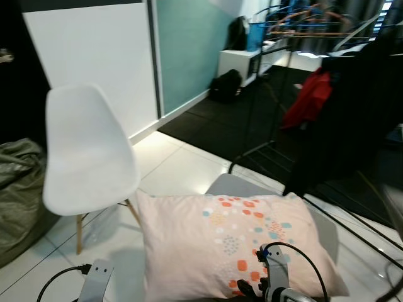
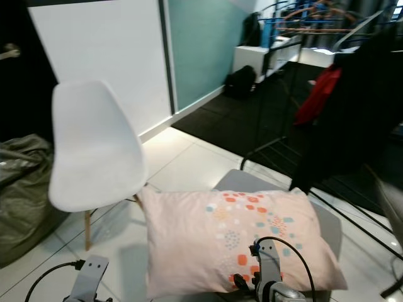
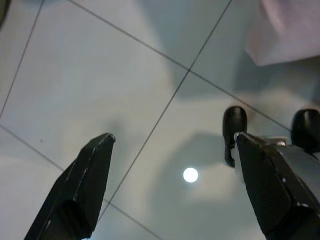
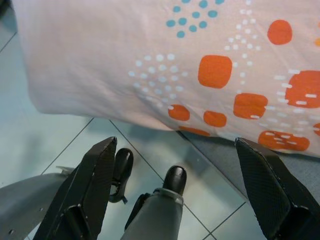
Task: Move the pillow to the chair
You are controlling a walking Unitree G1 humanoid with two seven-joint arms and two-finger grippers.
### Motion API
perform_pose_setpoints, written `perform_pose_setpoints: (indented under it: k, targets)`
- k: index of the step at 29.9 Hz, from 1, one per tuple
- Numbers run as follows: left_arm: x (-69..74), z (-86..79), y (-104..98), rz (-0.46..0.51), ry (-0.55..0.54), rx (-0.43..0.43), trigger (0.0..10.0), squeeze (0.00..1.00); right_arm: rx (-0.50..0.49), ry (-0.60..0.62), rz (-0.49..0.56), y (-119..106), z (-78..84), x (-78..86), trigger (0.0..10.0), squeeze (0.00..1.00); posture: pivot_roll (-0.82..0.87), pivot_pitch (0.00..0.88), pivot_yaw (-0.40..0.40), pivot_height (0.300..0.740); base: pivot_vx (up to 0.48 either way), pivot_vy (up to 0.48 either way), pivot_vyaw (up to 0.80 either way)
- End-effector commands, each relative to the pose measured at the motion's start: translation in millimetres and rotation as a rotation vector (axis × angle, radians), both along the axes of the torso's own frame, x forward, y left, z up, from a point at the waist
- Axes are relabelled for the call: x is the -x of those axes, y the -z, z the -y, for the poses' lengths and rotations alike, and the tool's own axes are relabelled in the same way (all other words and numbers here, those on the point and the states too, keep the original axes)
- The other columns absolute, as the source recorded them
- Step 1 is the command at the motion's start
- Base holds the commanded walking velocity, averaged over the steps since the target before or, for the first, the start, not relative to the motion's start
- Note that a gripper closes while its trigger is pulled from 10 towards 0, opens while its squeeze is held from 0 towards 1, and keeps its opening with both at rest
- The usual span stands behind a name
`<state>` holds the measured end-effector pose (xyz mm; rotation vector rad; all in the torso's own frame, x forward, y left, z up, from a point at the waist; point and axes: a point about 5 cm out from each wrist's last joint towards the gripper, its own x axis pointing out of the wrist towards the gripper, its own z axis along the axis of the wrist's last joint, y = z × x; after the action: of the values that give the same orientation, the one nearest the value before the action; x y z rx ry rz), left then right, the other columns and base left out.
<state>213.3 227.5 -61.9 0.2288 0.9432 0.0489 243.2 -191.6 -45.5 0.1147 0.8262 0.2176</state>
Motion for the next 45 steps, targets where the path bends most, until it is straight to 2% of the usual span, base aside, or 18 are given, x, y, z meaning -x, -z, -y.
perform_pose_setpoints:
  k: [1,4,10,18,31,34,36,38,40,45]
  targets:
    - [1.4,6.8,2.4,-0.007,0.02,0.007,10.0,0.0,0.017,0.013,-0.014,1.7,3.6,2.6,10.0,0.0,-0.11,0.041,-0.048,0.733,0.0,0.0,0.0]
    - [5.8,16.0,6.8,-0.018,0.04,0.012,10.0,0.0,0.02,0.017,-0.017,2.1,3.9,3.1,10.0,0.0,-0.11,0.04,-0.048,0.733,0.0,-0.16,0.0]
    - [7.7,16.6,8.0,-0.017,0.035,0.003,10.0,0.0,0.018,0.019,-0.016,2.1,3.9,3.1,10.0,0.0,-0.11,0.04,-0.048,0.733,0.0,-0.401,0.0]
    - [14.6,15.1,11.3,-0.023,0.018,-0.005,10.0,0.0,0.006,0.029,-0.017,2.7,3.4,3.9,10.0,0.0,-0.11,0.038,-0.046,0.733,0.0,0.0,0.0]
    - [13.2,25.7,12.5,-0.022,0.026,-0.004,10.0,0.0,0.003,0.049,-0.019,2.5,4.0,3.4,10.0,0.0,-0.11,0.048,-0.046,0.733,0.0,0.0,0.0]
    - [12.4,27.0,12.3,-0.02,0.026,-0.004,10.0,0.0,-0.037,0.08,-0.017,2.8,2.7,3.8,10.0,0.0,-0.11,0.048,-0.046,0.733,0.0,0.0,0.0]
    - [10.5,27.0,11.3,-0.016,0.026,-0.004,10.0,0.0,-0.156,0.188,-0.007,3.3,-0.9,4.5,10.0,0.0,-0.11,0.053,-0.043,0.733,0.0,0.0,0.0]
    - [6.6,24.6,8.9,-0.011,0.026,-0.006,10.0,0.0,-0.234,0.266,0.001,3.8,-3.0,5.0,10.0,0.0,-0.11,0.053,-0.043,0.733,0.0,0.0,0.0]
    - [5.1,23.4,7.8,-0.009,0.025,-0.007,10.0,0.0,-0.247,0.281,0.001,3.9,-3.3,5.1,10.0,0.0,-0.11,0.053,-0.043,0.733,0.0,0.0,0.0]
    - [-8.1,4.4,-3.6,0.012,0.016,-0.021,10.0,0.0,-0.242,0.325,0.001,4.5,-2.2,5.2,10.0,0.0,-0.11,0.057,-0.043,0.733,0.0,0.0,0.0]
